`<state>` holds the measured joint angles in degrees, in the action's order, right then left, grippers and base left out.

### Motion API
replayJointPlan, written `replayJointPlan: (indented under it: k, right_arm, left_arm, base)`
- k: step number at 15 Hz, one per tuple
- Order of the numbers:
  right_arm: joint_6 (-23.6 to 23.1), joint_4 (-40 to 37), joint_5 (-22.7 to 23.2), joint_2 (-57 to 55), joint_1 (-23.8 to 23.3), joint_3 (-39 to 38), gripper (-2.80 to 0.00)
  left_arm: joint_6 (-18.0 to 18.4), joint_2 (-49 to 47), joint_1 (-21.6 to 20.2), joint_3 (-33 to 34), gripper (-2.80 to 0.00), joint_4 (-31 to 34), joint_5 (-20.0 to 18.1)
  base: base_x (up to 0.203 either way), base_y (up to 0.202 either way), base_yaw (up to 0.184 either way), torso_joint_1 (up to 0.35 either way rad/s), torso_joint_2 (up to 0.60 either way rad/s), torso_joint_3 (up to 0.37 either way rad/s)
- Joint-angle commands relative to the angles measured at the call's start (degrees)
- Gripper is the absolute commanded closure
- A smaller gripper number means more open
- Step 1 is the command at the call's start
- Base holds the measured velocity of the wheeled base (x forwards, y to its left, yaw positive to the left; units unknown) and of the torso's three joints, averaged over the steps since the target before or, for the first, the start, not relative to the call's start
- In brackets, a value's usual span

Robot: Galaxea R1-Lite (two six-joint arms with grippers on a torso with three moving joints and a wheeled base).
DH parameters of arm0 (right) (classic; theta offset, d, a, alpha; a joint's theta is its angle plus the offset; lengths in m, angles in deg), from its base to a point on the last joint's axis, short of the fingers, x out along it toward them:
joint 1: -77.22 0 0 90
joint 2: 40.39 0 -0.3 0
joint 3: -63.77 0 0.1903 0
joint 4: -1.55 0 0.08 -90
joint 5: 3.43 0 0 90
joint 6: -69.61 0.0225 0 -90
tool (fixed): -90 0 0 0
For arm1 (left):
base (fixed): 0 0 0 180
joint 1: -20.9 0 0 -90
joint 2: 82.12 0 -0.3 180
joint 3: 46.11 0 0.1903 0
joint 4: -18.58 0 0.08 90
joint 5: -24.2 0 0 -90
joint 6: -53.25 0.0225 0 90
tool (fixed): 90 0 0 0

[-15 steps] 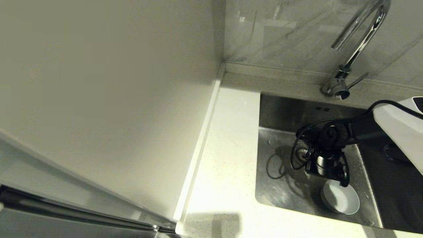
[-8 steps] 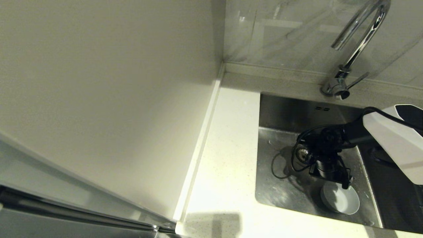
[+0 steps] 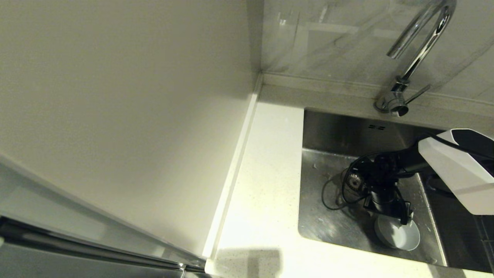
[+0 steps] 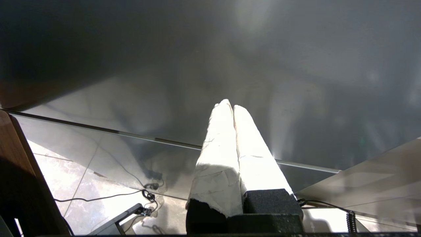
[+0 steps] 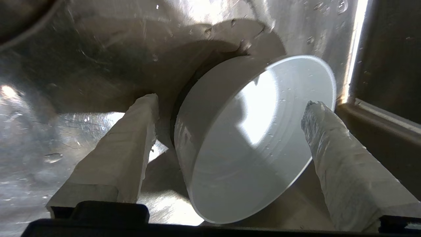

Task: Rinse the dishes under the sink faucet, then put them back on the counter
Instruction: Put a bowl back to the table from the sink

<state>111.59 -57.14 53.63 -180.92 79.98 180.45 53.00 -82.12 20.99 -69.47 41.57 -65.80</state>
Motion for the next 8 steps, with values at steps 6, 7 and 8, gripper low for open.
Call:
replayJointPlan:
  k: [6, 7, 8]
  right_arm:
    - [-0.1, -0.2, -0.1, -0.9, 0.0, -0.2, 0.00]
    - [0.0, -0.2, -0.1, -0.9, 0.0, -0.2, 0.00]
    - [0.0, -0.2, -0.1, -0.8, 0.0, -0.2, 0.00]
  left_arm:
    - [0.0, 0.0, 0.0, 0.2, 0.00, 0.0, 0.0]
    - [0.0, 0.0, 0.0, 0.2, 0.00, 0.0, 0.0]
    - [0.0, 0.0, 0.0, 0.2, 0.00, 0.0, 0.0]
  base:
    - [0.000, 0.000, 0.000, 0.000, 0.00, 0.000]
    - [0.000, 0.000, 0.000, 0.000, 0.00, 0.000]
    - [0.000, 0.000, 0.000, 0.000, 0.00, 0.000]
